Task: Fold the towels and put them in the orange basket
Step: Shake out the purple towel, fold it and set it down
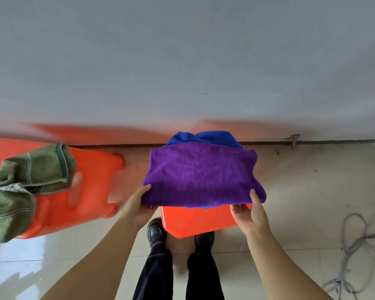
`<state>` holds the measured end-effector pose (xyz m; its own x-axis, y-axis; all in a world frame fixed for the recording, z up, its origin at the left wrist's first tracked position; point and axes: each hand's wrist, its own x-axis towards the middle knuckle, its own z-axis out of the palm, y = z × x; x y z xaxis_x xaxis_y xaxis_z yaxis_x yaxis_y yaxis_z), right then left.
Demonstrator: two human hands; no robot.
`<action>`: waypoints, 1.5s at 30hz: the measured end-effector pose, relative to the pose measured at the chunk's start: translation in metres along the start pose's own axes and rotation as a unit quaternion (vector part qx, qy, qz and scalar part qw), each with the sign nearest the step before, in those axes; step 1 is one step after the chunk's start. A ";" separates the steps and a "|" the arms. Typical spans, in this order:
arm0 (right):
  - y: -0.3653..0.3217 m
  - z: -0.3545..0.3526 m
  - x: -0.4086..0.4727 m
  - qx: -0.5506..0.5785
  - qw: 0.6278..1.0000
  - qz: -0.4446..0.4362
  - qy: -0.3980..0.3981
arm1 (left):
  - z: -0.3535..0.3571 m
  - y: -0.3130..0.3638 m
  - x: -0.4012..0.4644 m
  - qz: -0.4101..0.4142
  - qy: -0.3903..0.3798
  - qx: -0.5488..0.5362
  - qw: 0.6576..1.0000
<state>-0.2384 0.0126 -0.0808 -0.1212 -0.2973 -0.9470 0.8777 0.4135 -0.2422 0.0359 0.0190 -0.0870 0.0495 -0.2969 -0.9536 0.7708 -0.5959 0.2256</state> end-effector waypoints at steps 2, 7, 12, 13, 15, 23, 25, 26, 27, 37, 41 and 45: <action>-0.003 0.003 -0.009 0.036 0.999 -0.029 -0.018 | 0.002 0.002 -0.009 0.000 -0.012 -0.012 1.000; -0.015 0.015 -0.034 0.065 0.995 -0.063 -0.039 | 0.012 0.001 -0.030 -0.028 -0.014 0.032 0.999; -0.025 0.040 -0.048 -0.170 0.952 -0.255 0.004 | 0.023 0.013 -0.046 -0.037 -0.042 0.056 0.997; -0.025 0.049 -0.052 -0.247 0.918 -0.309 0.000 | 0.026 0.016 -0.048 -0.023 -0.044 0.072 0.996; -0.020 0.068 -0.059 -0.374 0.841 -0.390 -0.032 | 0.035 0.020 -0.050 0.026 -0.062 0.128 0.990; 0.072 0.112 -0.066 -0.637 0.512 -0.468 -0.336 | 0.048 0.026 -0.046 0.086 -0.151 0.147 0.974; 0.089 0.104 -0.058 -0.703 0.431 -0.424 -0.375 | 0.041 0.026 -0.042 0.068 -0.129 0.123 0.982; 0.095 0.098 -0.053 -0.724 0.392 -0.418 -0.383 | 0.034 0.026 -0.038 0.054 -0.112 0.111 0.986; 0.098 0.094 -0.050 -0.738 0.356 -0.423 -0.387 | 0.029 0.027 -0.035 0.040 -0.098 0.102 0.989; 0.102 0.065 -0.062 -0.762 0.298 -0.409 -0.405 | 0.030 0.031 -0.034 0.059 -0.028 0.242 0.968; 0.073 0.074 -0.089 -0.638 0.626 -0.375 -0.246 | 0.052 0.044 -0.064 0.127 -0.022 0.326 0.937; 0.023 0.093 -0.108 -0.518 0.802 -0.283 -0.094 | 0.079 0.055 -0.119 0.137 -0.142 0.310 0.930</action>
<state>-0.1622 -0.0254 0.0352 -0.2074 -0.7736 -0.5987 -0.1613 0.6307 -0.7591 0.0223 -0.0377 0.0551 -0.0474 -0.6341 -0.7718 0.2361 -0.7579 0.6082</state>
